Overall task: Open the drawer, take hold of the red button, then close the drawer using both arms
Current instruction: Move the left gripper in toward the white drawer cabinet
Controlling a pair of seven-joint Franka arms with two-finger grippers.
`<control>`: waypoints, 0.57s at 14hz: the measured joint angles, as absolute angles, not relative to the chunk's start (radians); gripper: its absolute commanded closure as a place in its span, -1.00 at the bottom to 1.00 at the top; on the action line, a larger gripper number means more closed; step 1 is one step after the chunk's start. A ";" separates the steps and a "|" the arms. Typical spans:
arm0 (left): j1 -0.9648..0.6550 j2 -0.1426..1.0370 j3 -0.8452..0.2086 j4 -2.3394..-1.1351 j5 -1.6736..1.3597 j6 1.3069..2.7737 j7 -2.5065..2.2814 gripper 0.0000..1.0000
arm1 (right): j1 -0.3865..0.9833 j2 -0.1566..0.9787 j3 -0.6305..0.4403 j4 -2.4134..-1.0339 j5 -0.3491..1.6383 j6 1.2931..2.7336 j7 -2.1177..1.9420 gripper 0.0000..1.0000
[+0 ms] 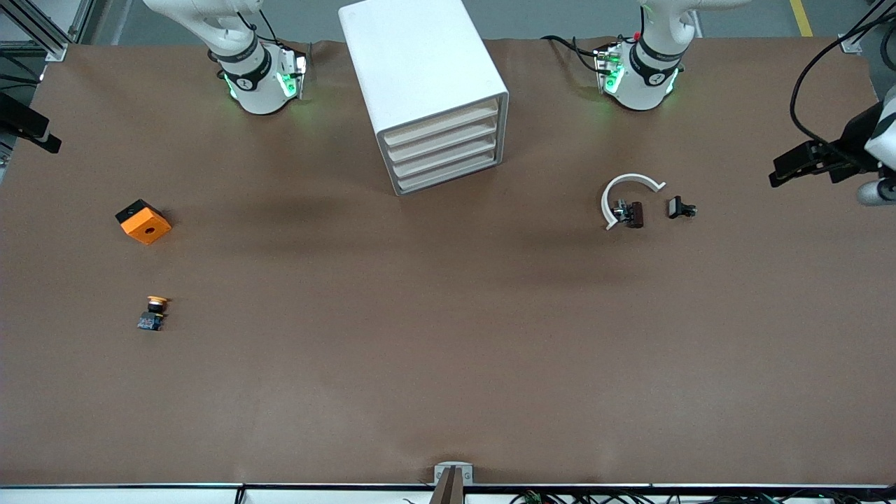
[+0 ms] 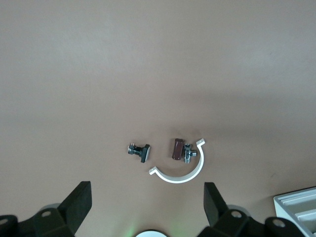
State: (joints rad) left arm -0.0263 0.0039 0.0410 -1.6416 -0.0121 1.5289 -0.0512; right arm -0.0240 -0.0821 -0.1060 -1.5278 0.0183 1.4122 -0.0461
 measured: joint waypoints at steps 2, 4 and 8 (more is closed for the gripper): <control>-0.026 0.046 0.041 -1.655 -0.012 1.538 -0.051 -1.00 | -0.024 -0.082 -0.106 -1.528 0.018 1.412 -0.046 -1.00; -0.027 0.085 0.041 -1.670 -0.012 1.576 -0.051 -1.00 | -0.024 -0.082 -0.106 -1.528 0.018 1.412 -0.046 -1.00; -0.038 0.182 0.039 -1.693 -0.012 1.651 -0.051 -1.00 | -0.024 -0.083 -0.106 -1.529 0.018 1.412 -0.046 -1.00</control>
